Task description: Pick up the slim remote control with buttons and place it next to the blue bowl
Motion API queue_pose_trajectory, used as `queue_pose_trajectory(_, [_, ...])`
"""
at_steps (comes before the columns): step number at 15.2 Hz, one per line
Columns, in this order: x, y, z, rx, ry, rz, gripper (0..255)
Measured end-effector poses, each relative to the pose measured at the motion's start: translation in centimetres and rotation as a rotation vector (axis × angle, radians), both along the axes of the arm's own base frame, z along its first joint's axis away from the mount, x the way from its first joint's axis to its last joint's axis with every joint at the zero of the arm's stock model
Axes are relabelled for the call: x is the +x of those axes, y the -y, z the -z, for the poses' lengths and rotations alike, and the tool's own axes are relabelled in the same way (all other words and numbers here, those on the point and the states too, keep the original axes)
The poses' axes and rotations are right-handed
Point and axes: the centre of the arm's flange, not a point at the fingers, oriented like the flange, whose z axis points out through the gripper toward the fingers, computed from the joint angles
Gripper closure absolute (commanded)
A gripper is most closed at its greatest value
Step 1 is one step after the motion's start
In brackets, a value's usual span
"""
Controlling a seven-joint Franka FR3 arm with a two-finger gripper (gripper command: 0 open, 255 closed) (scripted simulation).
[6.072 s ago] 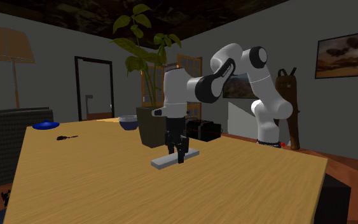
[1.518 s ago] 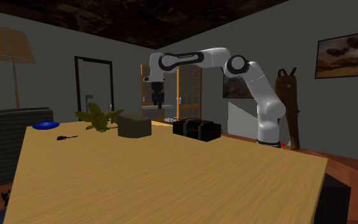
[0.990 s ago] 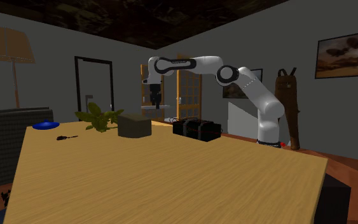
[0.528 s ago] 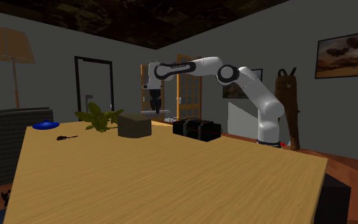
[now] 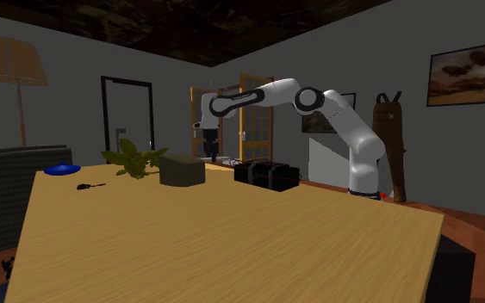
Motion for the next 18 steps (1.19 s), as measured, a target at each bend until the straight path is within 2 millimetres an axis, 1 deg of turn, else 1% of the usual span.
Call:
queue_pose_trajectory(12, [0.0,-0.1,6.4,0.000,0.000,0.000,255])
queue_pose_trajectory(14, [0.1,0.0,6.9,0.000,0.000,0.000,255])
queue_pose_trajectory(18, [0.1,0.0,7.0,0.000,0.001,0.000,255])
